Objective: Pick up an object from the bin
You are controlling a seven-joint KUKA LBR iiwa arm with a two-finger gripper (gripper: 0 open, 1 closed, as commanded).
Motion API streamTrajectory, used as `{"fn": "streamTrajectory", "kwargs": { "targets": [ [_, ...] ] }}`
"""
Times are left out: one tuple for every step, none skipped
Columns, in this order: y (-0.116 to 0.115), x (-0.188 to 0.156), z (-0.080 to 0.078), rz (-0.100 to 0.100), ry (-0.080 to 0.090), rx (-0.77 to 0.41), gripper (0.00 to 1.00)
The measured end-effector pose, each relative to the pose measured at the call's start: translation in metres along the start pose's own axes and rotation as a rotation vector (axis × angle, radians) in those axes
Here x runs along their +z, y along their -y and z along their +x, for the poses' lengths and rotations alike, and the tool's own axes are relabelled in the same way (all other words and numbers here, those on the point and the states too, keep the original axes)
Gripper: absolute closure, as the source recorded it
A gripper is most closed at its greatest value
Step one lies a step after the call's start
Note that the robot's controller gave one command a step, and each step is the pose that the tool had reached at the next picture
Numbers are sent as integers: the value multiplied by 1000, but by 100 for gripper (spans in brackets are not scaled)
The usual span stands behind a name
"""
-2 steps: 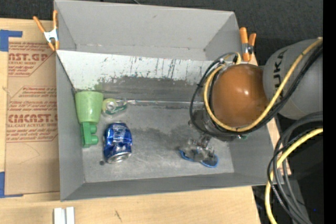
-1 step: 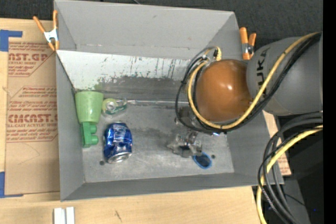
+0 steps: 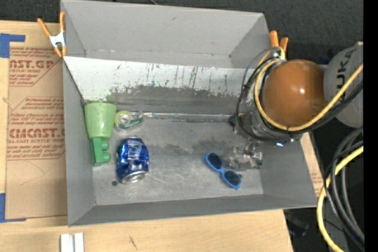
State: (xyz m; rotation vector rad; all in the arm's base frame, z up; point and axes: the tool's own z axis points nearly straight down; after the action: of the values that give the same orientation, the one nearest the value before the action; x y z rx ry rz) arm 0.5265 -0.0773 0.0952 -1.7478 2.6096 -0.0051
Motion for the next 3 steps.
{"fn": "streamTrajectory", "kwargs": {
  "targets": [
    [-3,1,-5,-4,4,-7,0],
    [-61,26,-28,-11,4,-162,0],
    [-58,24,-26,-6,3,-156,100]
  ]
}}
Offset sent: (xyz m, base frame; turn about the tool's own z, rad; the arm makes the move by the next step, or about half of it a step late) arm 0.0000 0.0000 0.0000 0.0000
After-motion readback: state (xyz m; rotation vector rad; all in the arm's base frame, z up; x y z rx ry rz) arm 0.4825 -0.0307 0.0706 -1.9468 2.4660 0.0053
